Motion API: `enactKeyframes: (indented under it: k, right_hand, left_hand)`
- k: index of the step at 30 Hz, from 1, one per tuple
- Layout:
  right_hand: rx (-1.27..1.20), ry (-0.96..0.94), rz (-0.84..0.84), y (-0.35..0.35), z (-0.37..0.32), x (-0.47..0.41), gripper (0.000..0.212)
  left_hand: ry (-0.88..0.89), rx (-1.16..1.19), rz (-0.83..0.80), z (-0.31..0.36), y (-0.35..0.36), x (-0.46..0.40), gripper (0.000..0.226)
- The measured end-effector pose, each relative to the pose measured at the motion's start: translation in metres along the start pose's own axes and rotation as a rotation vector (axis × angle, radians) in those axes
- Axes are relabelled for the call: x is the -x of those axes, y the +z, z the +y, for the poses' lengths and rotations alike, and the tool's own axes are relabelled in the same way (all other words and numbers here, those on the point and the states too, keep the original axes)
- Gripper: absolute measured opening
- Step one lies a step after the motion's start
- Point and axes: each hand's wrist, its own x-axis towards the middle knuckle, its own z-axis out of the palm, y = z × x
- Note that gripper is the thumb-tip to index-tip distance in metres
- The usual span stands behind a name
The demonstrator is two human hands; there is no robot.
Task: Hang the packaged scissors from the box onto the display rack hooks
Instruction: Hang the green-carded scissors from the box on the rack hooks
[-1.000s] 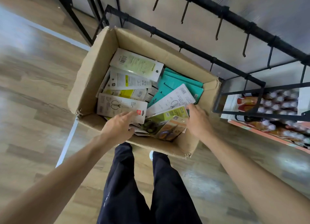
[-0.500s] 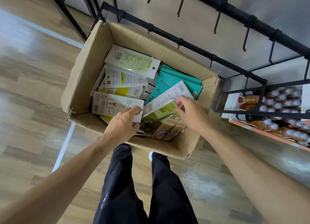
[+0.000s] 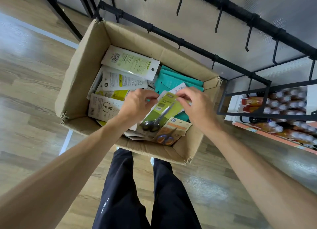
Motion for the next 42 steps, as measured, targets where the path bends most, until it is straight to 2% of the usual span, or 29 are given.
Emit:
enactKeyframes:
  k: [3,6,8,12,15,17,19,22,26,35,42]
  right_hand:
    - [-0.015,0.012,0.057,-0.013,-0.001,-0.014,0.014]
    - [-0.054,0.092,0.135,-0.022,0.005,-0.023,0.010]
    - [-0.097,0.146,0.080,-0.021,0.008,-0.023,0.008]
    - [-0.182,0.245,-0.057,-0.004,0.013,-0.017,0.010]
    - [-0.208,0.337,-0.036,0.007,0.016,-0.013,0.013]
    - [-0.201,0.406,-0.028,0.013,0.020,-0.013,0.015]
    - [-0.195,0.451,-0.047,0.017,0.024,-0.012,0.020]
    - [-0.202,0.496,-0.094,0.020,0.027,-0.011,0.029]
    - [-0.187,0.490,-0.121,0.024,0.024,-0.010,0.030]
    - [-0.232,0.485,-0.098,0.026,0.016,-0.009,0.021]
    - [-0.151,0.327,0.135,-0.034,0.017,-0.034,0.024]
  left_hand:
    - [0.001,0.025,0.062,0.013,-0.015,-0.012,0.014]
    - [-0.148,0.156,0.181,0.013,-0.038,-0.018,0.016]
    - [-0.180,0.252,0.254,0.007,-0.057,-0.016,0.017]
    - [-0.025,0.320,0.338,0.010,-0.092,-0.010,0.017]
    - [0.157,0.185,0.402,0.021,-0.109,0.004,0.015]
    - [0.346,-0.013,0.365,0.017,-0.107,0.021,0.016]
    - [0.514,-0.242,0.211,-0.003,-0.094,0.039,0.019]
    - [0.614,-0.457,-0.010,-0.044,-0.066,0.062,0.014]
    - [0.558,-0.549,-0.080,-0.071,-0.049,0.075,0.011]
    - [0.216,-0.561,-0.265,-0.089,-0.047,0.059,0.015]
    - [0.137,-0.537,-0.080,-0.076,-0.051,0.036,0.026]
